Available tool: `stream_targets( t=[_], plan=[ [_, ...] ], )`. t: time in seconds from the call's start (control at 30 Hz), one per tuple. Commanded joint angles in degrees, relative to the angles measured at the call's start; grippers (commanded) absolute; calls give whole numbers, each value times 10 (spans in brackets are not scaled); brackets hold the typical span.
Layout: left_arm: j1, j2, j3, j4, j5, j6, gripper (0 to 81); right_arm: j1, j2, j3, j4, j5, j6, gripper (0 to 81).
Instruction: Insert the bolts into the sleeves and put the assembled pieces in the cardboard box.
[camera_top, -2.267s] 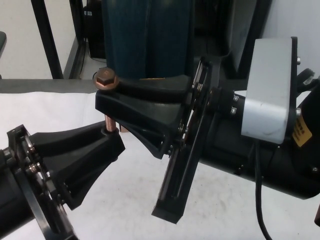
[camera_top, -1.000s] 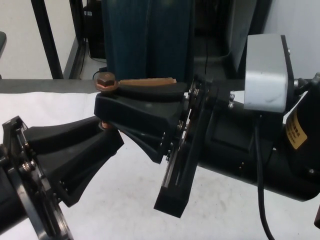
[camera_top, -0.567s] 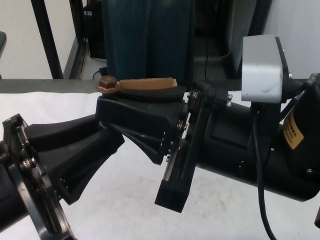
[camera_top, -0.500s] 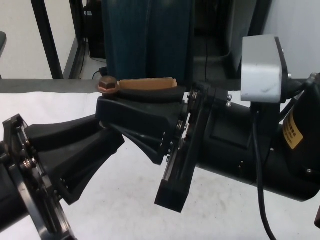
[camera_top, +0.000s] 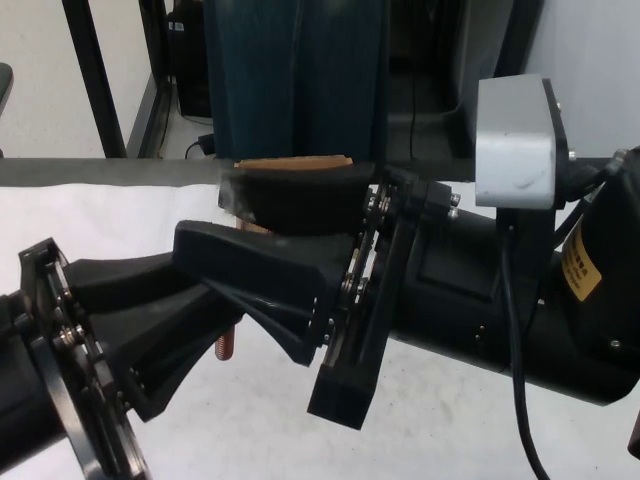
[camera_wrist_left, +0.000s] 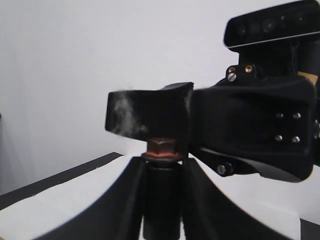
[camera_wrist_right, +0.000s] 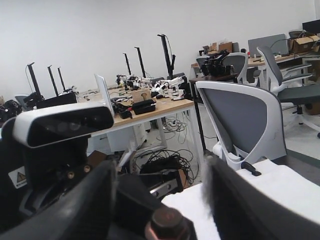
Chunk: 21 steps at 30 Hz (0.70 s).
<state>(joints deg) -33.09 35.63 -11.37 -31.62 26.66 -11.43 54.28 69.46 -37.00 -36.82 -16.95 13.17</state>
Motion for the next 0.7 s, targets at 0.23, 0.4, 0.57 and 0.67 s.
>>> stream_targets(
  t=[0.23,0.4,0.57,0.67],
  plan=[
    [-2,1,-9,23,-33,34,9,1,-4,-3,-34,10,-44,530],
    [-2,1,-9,49,-103,34,9,1,-7,-15,-34,41,-146,534],
    [0,19,-36,103,-179,34,9,-18,-16,-29,-4,117,-211,564],
    [8,57,-72,135,-194,34,9,-53,-19,-48,49,170,-229,566]
  ],
)
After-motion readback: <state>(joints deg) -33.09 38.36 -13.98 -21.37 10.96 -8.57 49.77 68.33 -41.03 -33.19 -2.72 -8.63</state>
